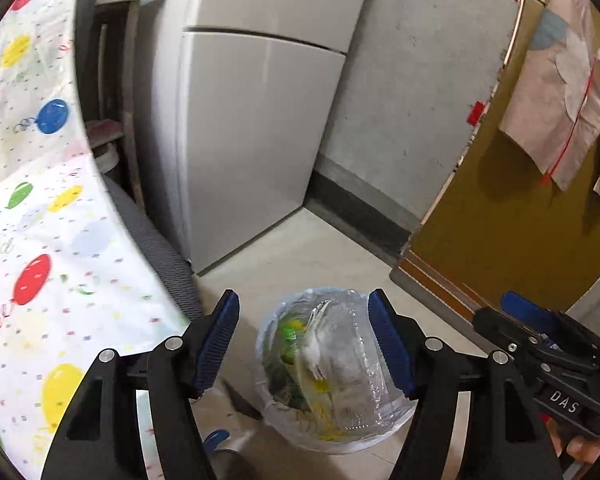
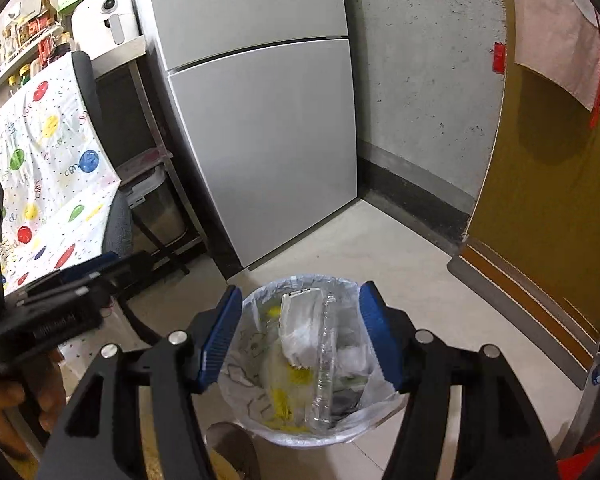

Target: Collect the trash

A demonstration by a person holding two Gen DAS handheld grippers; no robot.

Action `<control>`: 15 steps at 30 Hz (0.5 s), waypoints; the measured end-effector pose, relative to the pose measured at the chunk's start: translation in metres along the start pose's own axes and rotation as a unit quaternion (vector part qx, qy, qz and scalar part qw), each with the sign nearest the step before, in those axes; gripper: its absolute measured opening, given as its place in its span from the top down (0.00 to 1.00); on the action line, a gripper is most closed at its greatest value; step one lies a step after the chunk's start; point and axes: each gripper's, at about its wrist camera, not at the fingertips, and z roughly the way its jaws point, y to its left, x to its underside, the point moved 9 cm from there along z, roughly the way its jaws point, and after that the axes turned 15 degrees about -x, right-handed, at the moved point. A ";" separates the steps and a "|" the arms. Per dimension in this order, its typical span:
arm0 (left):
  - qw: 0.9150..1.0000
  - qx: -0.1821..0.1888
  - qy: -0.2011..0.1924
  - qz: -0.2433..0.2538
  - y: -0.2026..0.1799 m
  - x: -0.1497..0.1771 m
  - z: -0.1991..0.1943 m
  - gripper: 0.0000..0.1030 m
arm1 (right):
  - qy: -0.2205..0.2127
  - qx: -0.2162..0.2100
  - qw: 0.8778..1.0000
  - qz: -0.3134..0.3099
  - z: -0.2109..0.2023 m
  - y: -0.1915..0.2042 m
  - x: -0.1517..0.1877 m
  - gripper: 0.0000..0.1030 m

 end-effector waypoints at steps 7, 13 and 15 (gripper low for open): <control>0.999 -0.037 -0.017 0.021 0.028 0.002 -0.041 0.27 | 0.001 0.023 1.000 -0.013 -0.041 0.022 0.001 0.41; 0.997 -0.063 -0.020 0.046 0.052 0.012 -0.093 0.16 | 0.018 0.022 1.000 -0.007 -0.079 0.052 0.013 0.26; 0.996 -0.070 -0.017 0.049 0.062 0.017 -0.109 0.15 | 0.023 0.016 1.000 -0.007 -0.089 0.064 0.017 0.19</control>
